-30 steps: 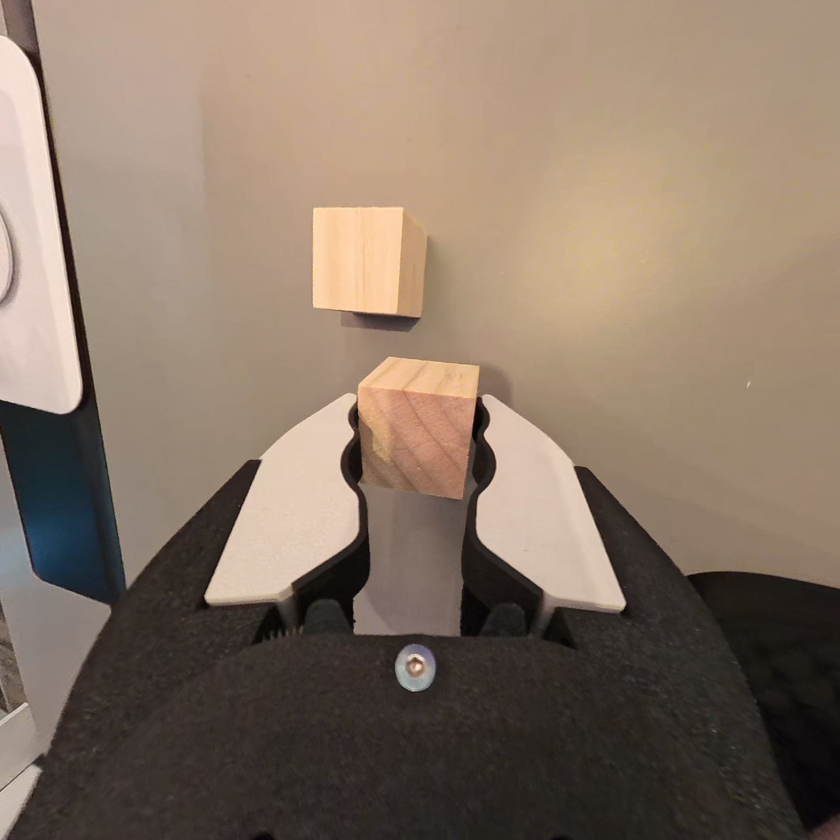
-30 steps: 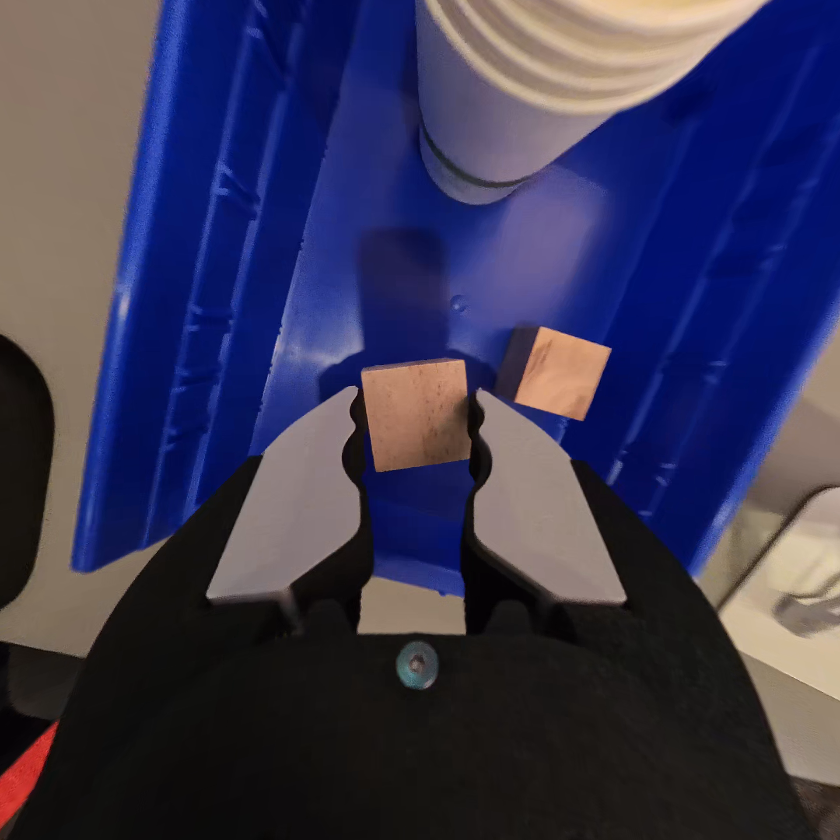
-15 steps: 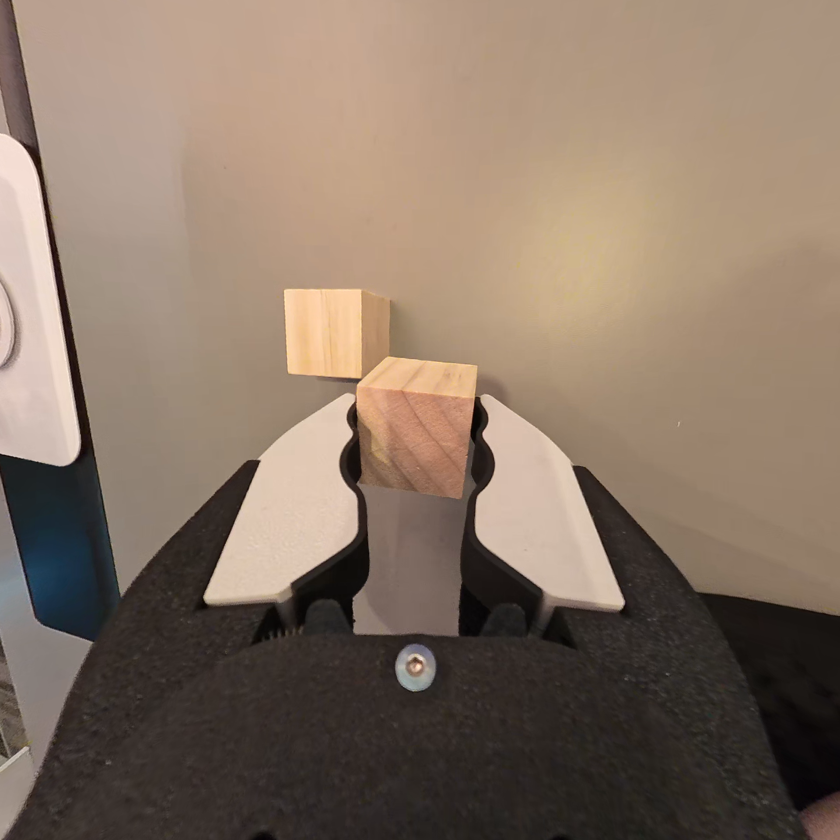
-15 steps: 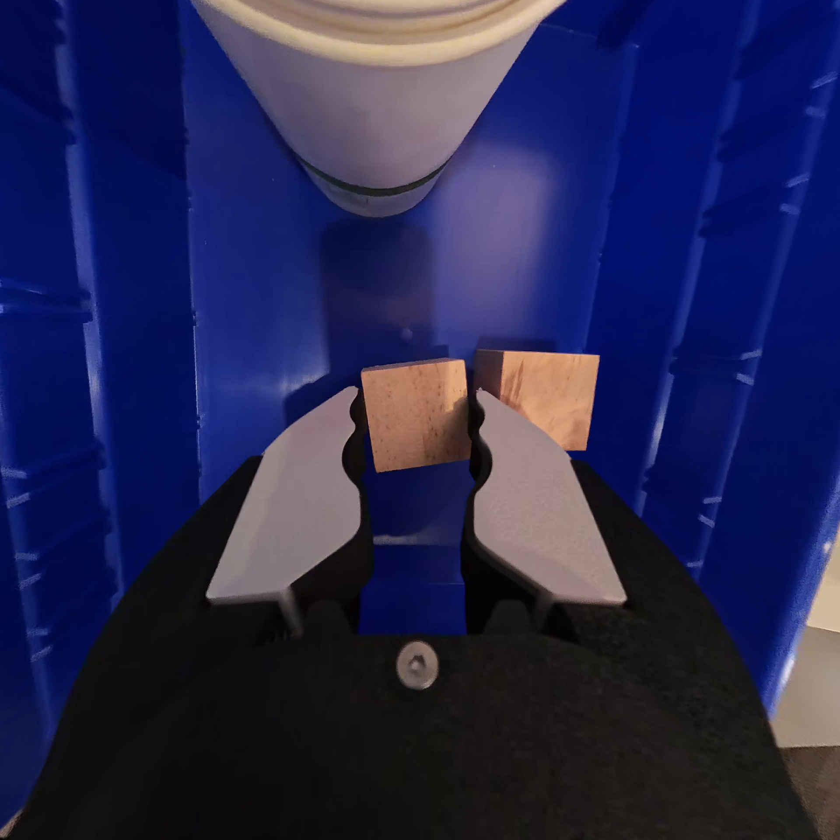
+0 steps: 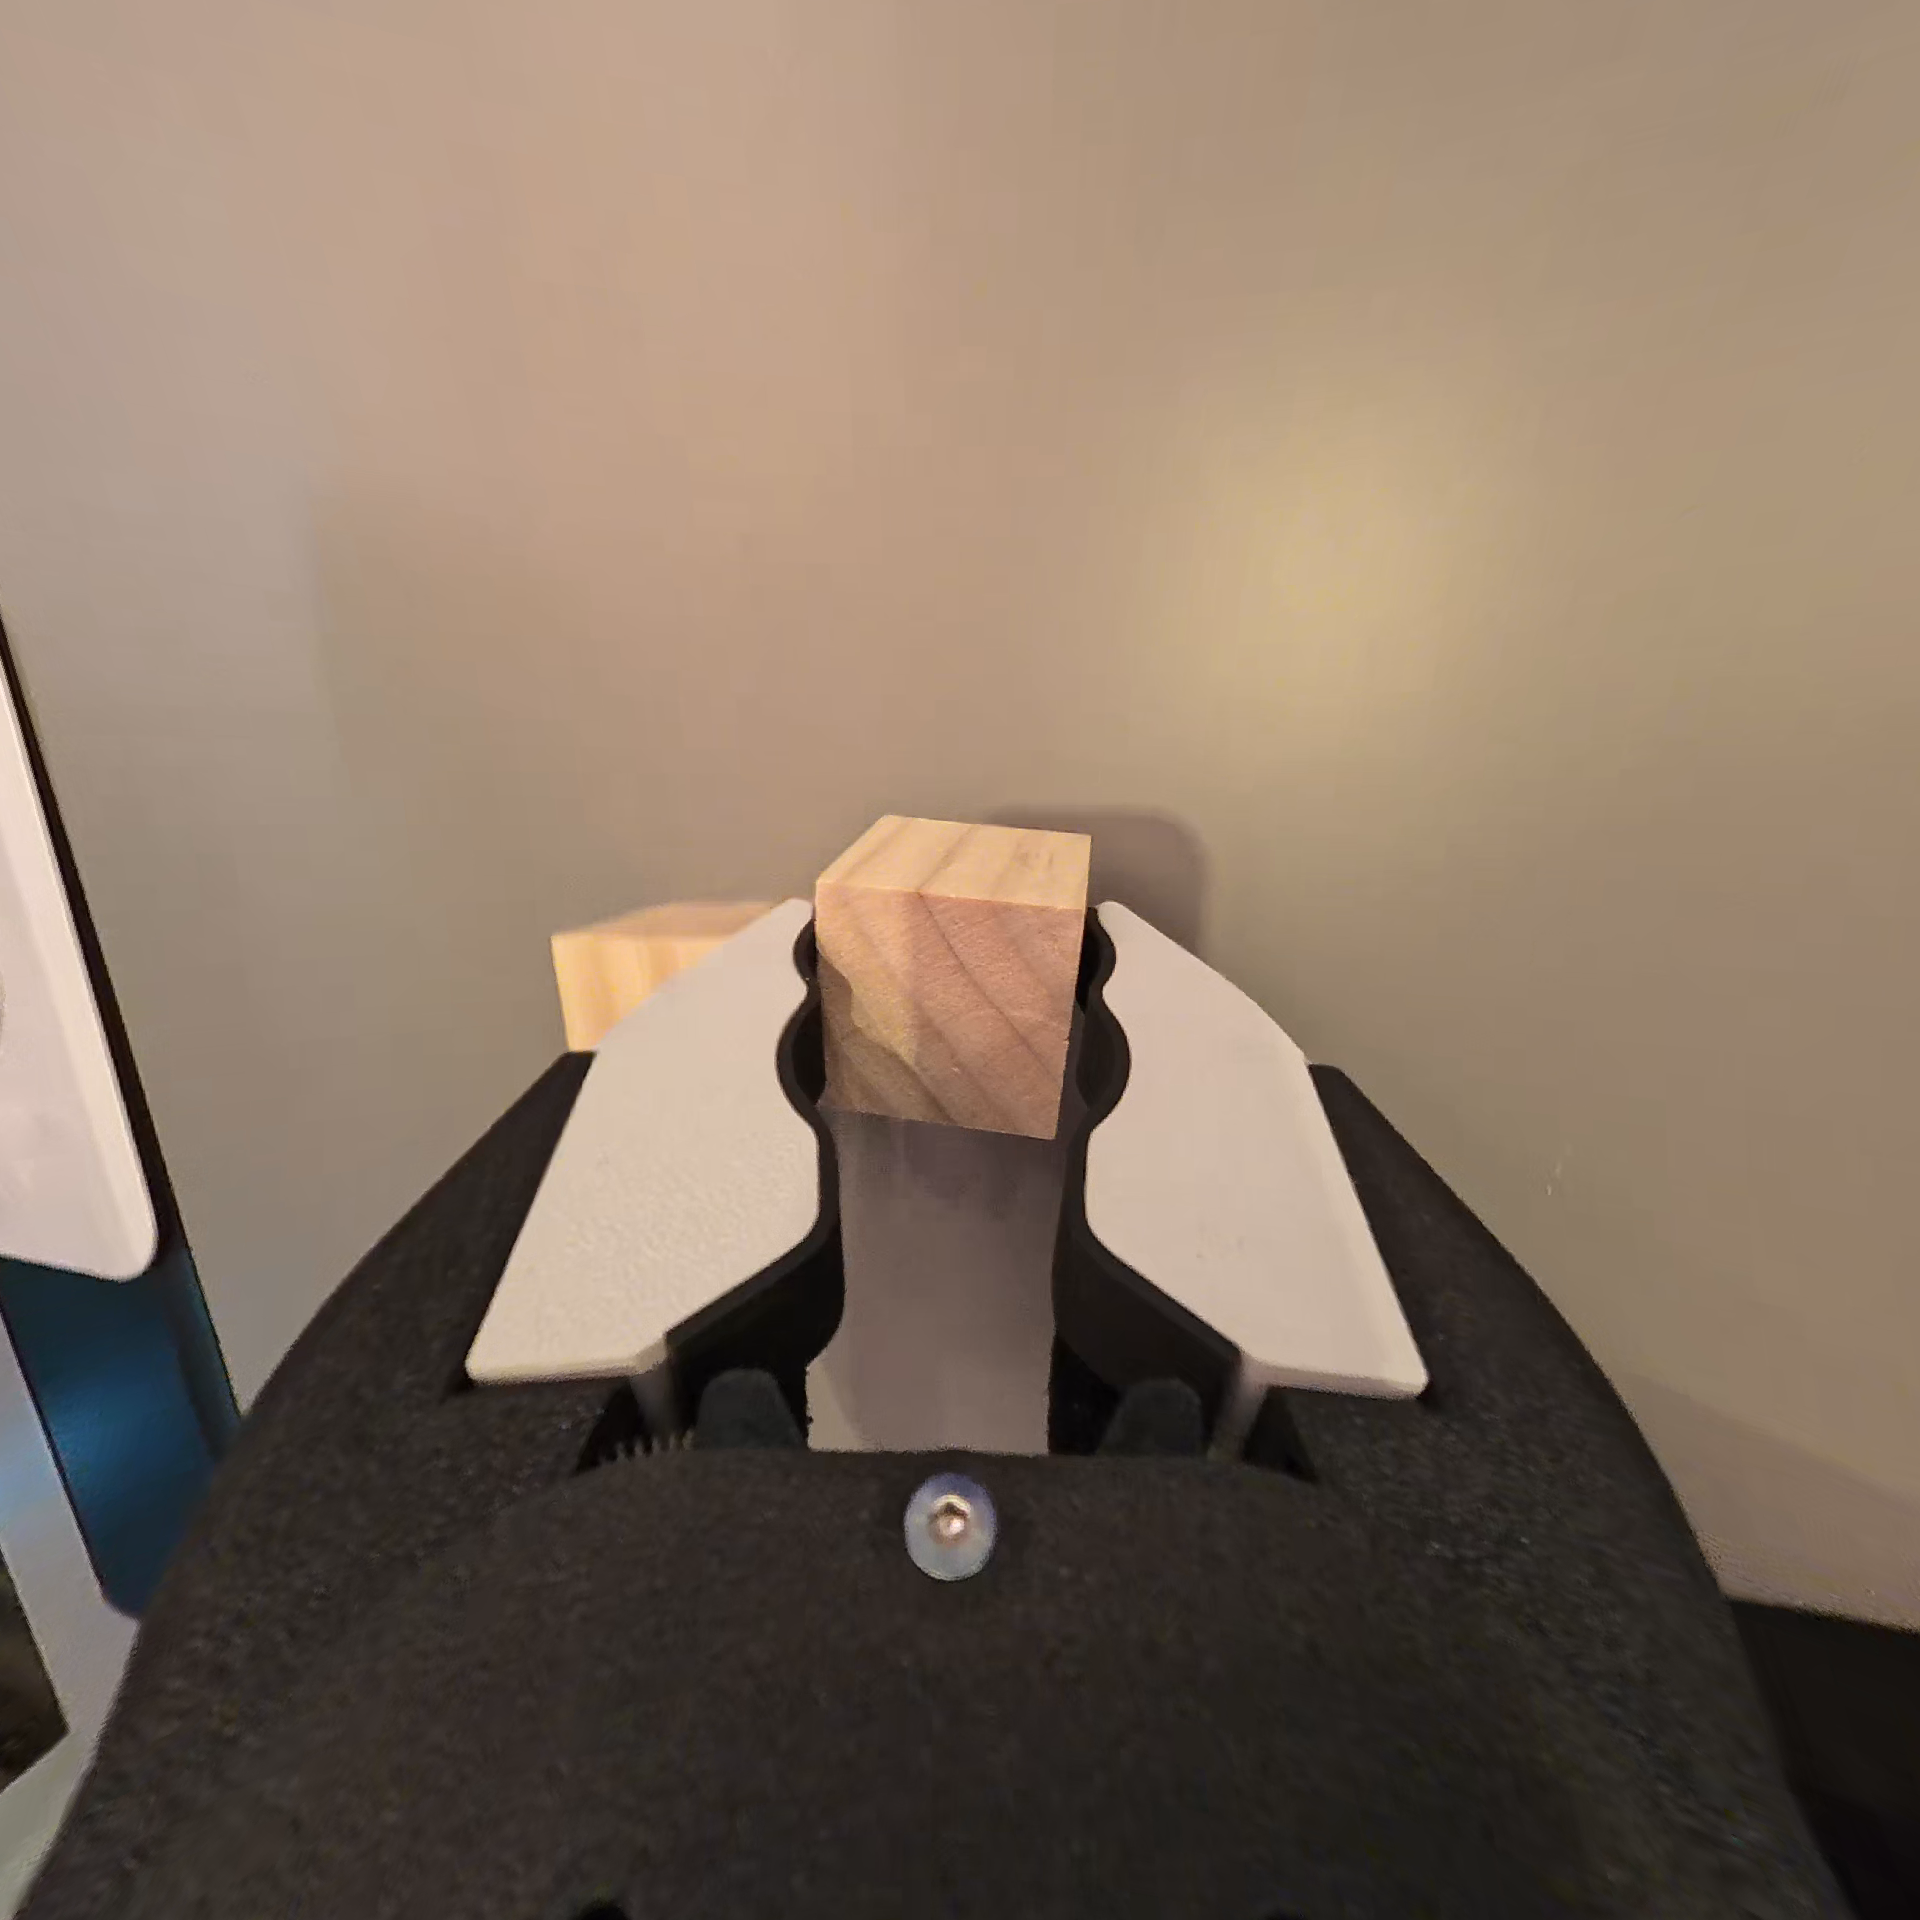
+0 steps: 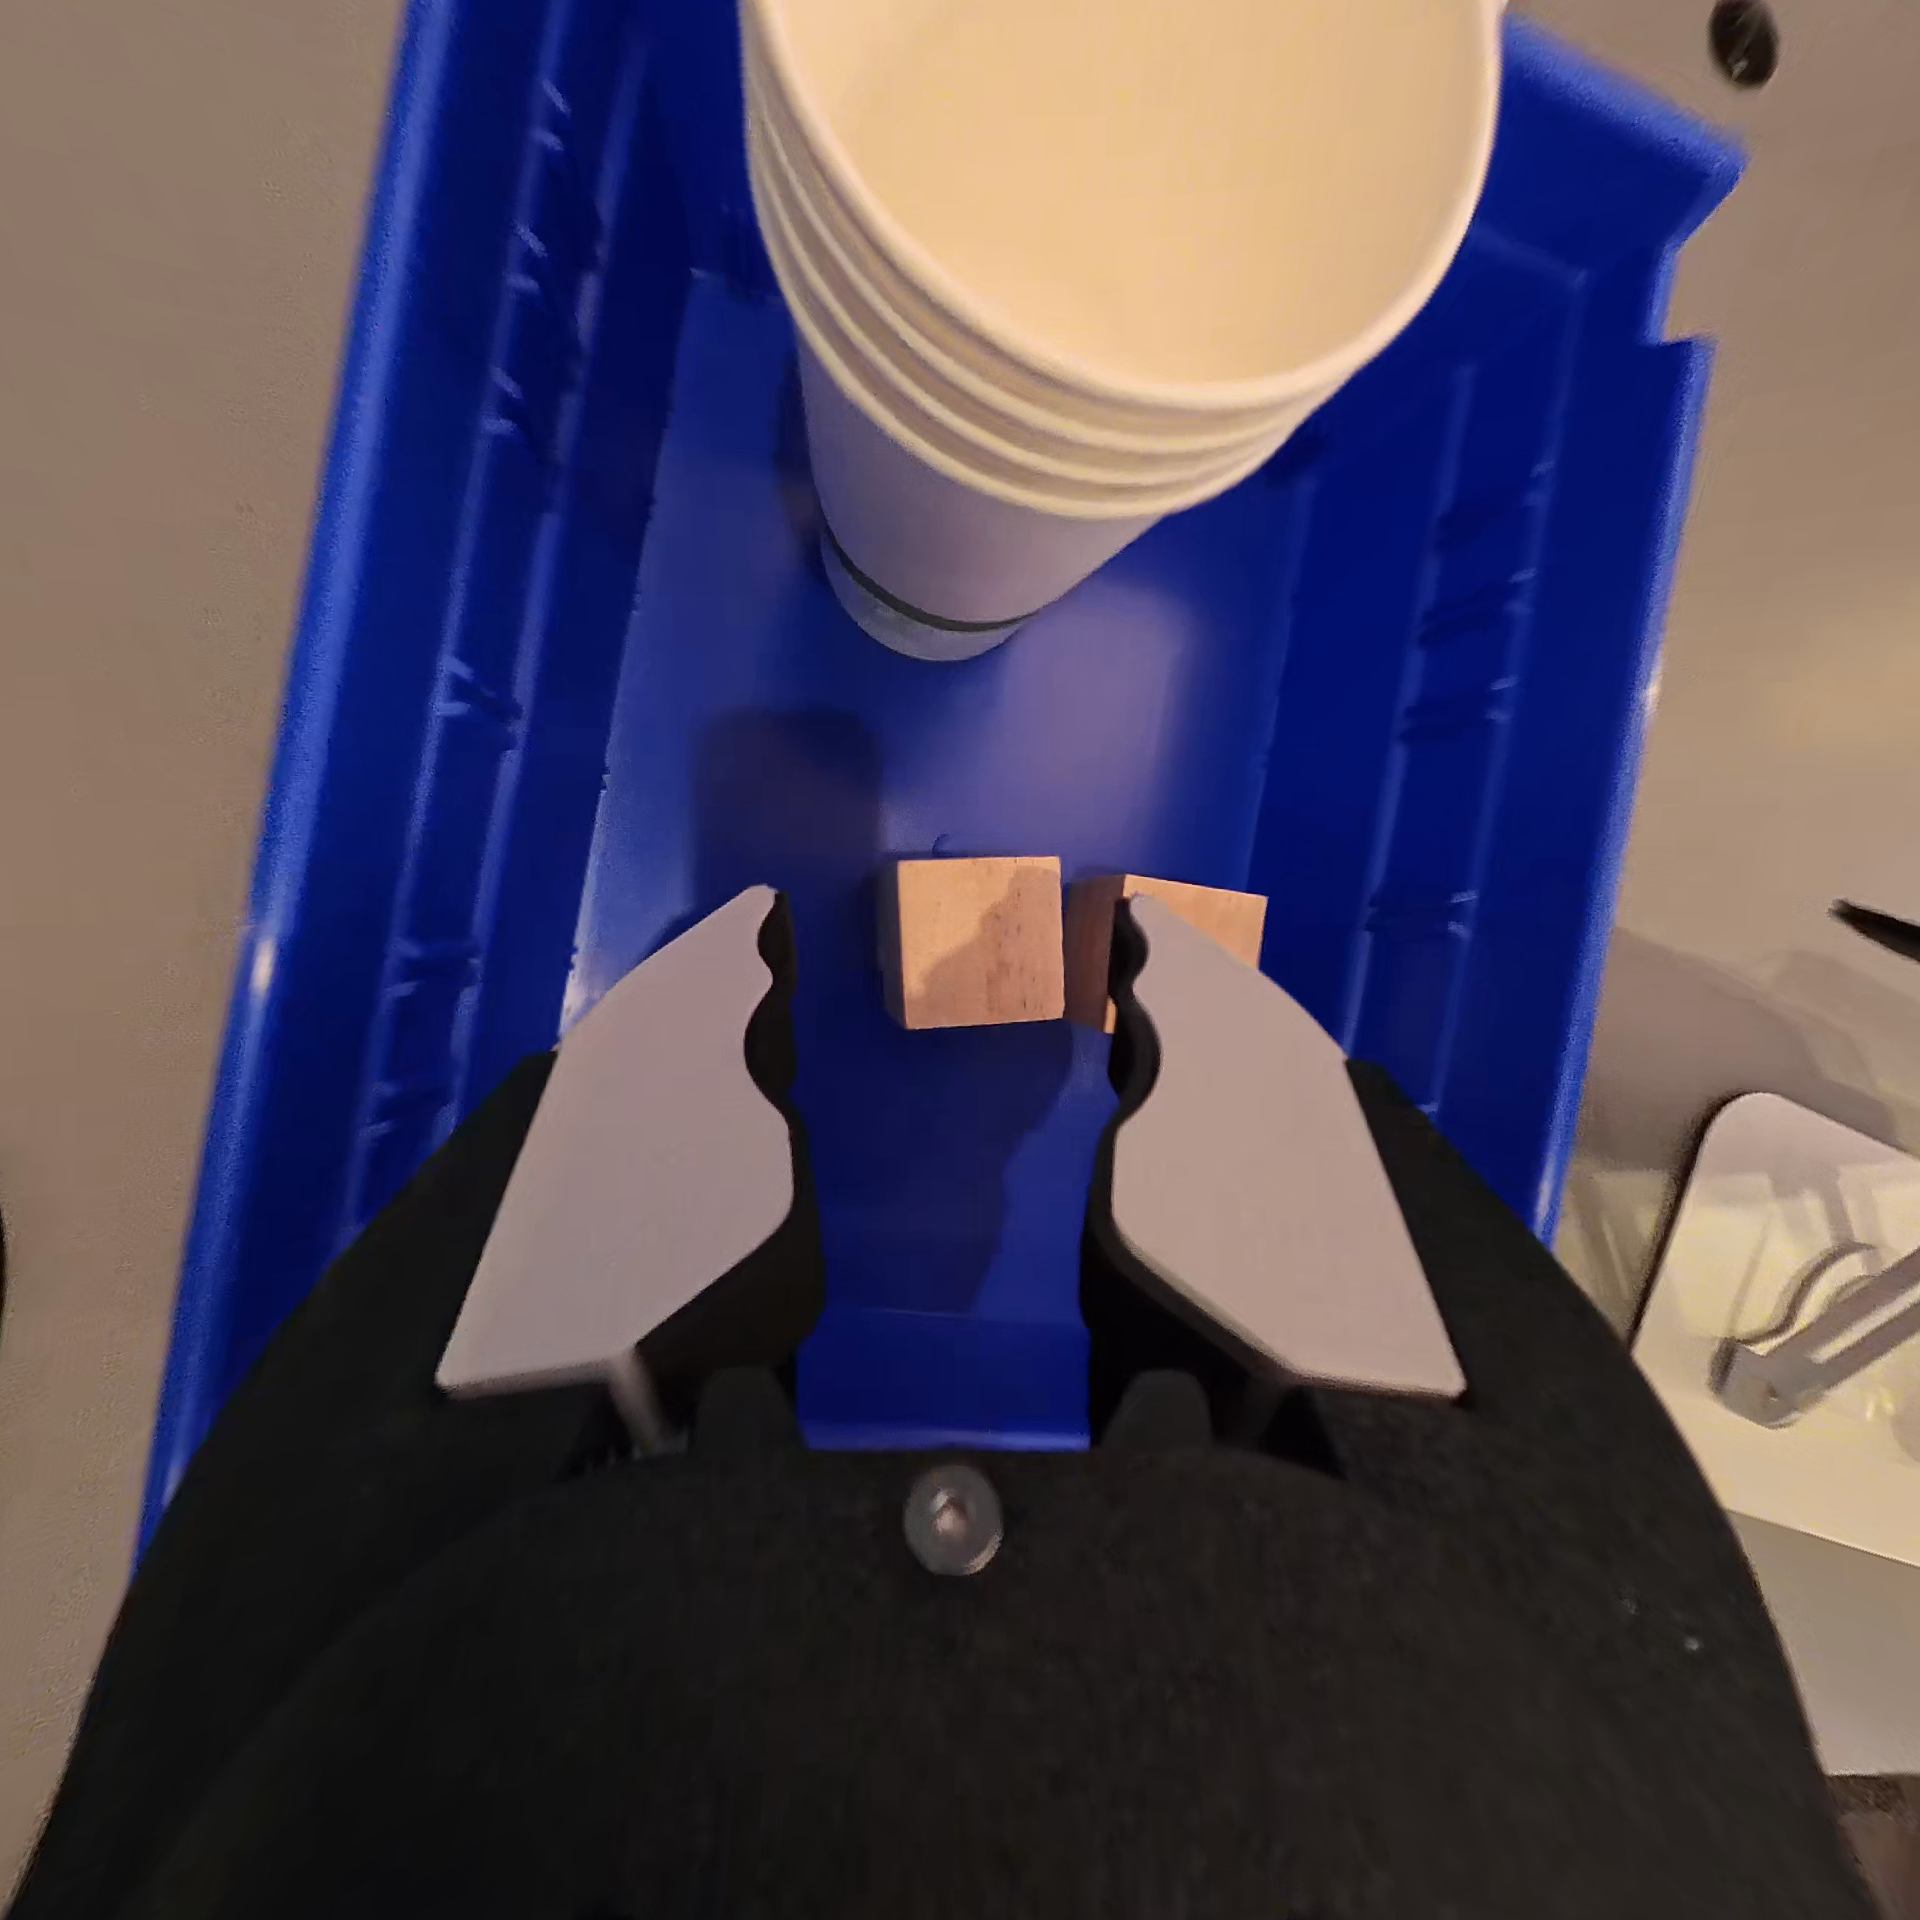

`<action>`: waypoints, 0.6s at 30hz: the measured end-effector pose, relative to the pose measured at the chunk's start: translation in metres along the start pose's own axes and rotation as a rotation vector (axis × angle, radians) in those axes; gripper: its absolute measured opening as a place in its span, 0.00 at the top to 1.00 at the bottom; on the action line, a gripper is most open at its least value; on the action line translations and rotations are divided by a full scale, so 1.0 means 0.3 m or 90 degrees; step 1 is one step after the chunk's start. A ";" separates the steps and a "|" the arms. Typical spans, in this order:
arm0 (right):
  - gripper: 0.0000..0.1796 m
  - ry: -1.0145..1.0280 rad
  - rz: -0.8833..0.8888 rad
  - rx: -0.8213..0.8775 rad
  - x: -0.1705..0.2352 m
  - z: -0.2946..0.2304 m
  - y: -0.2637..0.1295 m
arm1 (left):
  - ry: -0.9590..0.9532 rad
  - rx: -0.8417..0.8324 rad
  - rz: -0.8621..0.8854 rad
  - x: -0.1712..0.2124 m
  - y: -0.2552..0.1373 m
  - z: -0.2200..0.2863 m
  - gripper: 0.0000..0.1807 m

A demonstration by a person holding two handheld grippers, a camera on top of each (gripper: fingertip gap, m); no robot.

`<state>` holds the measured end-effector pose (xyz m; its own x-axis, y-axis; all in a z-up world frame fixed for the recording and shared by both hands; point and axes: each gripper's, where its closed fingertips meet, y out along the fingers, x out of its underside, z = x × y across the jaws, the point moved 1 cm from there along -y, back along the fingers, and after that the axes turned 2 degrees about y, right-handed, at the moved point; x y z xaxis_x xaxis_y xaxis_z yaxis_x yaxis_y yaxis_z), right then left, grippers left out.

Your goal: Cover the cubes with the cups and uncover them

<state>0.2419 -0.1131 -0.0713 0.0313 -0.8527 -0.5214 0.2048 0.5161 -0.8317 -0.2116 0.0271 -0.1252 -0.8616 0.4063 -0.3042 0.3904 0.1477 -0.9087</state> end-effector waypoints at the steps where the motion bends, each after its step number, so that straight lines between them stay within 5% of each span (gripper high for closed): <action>1: 0.67 -0.007 0.007 0.004 -0.010 -0.005 -0.019 | 0.000 -0.002 0.007 -0.022 0.008 0.000 0.75; 13: 0.68 -0.069 0.051 -0.032 -0.095 -0.133 -0.096 | -0.059 -0.024 0.038 -0.127 0.101 -0.054 0.75; 18: 0.67 -0.155 0.123 -0.082 -0.201 -0.299 -0.155 | -0.096 -0.020 0.090 -0.150 0.081 -0.067 0.61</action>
<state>0.1428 -0.0785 -0.0183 0.2927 -0.7245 -0.6240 0.0470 0.6627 -0.7474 -0.1568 0.0304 -0.1278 -0.8351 0.2859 -0.4699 0.5192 0.1277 -0.8450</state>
